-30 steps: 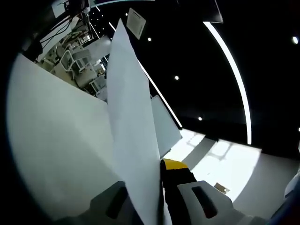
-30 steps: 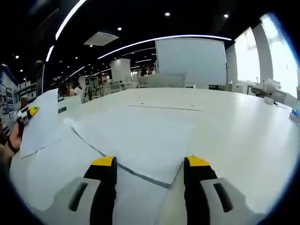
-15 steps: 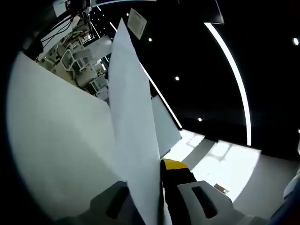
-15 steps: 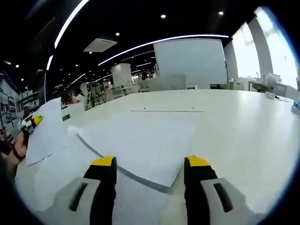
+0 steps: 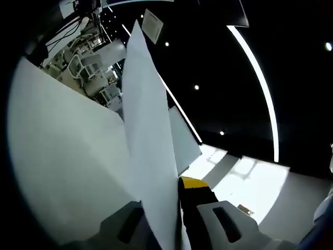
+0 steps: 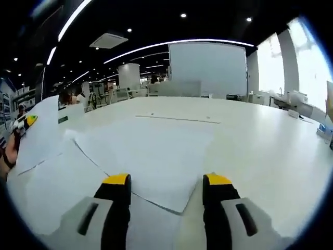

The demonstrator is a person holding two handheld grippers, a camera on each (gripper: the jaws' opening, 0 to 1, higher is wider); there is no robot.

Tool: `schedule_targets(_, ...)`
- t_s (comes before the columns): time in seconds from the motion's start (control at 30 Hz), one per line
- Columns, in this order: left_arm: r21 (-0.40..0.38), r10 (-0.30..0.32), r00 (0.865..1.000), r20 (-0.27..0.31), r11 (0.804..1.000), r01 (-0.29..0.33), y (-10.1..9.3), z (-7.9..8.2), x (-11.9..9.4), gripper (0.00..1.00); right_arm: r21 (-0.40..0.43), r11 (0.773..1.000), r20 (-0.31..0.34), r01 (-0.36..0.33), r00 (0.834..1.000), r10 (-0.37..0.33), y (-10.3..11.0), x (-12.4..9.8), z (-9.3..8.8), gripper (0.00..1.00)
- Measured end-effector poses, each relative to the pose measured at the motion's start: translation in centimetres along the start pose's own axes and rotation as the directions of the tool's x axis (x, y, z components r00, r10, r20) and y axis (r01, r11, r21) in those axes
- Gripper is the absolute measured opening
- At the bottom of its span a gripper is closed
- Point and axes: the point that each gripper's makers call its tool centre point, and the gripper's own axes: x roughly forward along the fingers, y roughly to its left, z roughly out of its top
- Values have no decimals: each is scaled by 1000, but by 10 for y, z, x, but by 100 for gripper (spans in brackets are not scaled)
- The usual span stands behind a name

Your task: Organize the stack of printing papers by aligning and flattening the scattered papers on the table

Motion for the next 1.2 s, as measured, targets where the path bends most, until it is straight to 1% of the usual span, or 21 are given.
schedule_targets(0.1, 0, 0, 1000, 0, 1000, 0, 0, 0, 0, 6, -30, 999, -5, 12, 1000, -12, -1, 0, -1, 49)
schedule_targets(0.2, 0, 1, 1000, 1, 1000, -1, -1, 0, 0, 6, -33, 999, -1, -1, 1000, 1, 1, 1, -1, 46)
schedule_targets(0.33, 1, 1, 1000, 1, 1000, -1, -1, 0, 0, 6, -36, 999, 1, -2, 1000, 2, 0, 2, -1, 45)
schedule_targets(0.53, 2, 1, 1000, 1, 1000, -1, -1, -1, 0, 6, -45, 999, 1, -6, 1000, 6, 0, 1, -1, 41)
schedule_targets(0.73, 4, 1, 1000, 0, 1000, -1, -1, -1, 0, 6, -55, 998, 4, -3, 1000, 3, 0, -1, -1, 40)
schedule_targets(0.8, 4, 1, 1000, 0, 1000, -1, -1, -1, 0, 6, -42, 999, 2, -4, 1000, 4, -1, -1, -1, 40)
schedule_targets(0.83, 3, 1, 1000, 0, 1000, -1, -1, -1, 0, 6, -38, 999, 1, -4, 1000, 5, -1, -1, -1, 39)
schedule_targets(0.9, 2, 1, 1000, 1, 1000, -1, -1, -1, 0, 6, -25, 1000, -2, 9, 1000, -9, -7, -2, -2, 28)
schedule_targets(1.0, 1, 1, 1000, 1, 1000, -1, -2, -2, 0, 6, -13, 1000, -5, 19, 1000, -19, -11, -3, -3, 20)
schedule_targets(1.1, -1, 1, 1000, 1, 1000, -1, -2, -1, 0, 6, -17, 1000, -6, 23, 1000, -23, -12, -3, -3, 17)
schedule_targets(1.2, -2, 0, 1000, 1, 1000, 0, -2, -1, 0, 6, -45, 998, -4, 38, 999, -38, -15, -4, -2, 9)
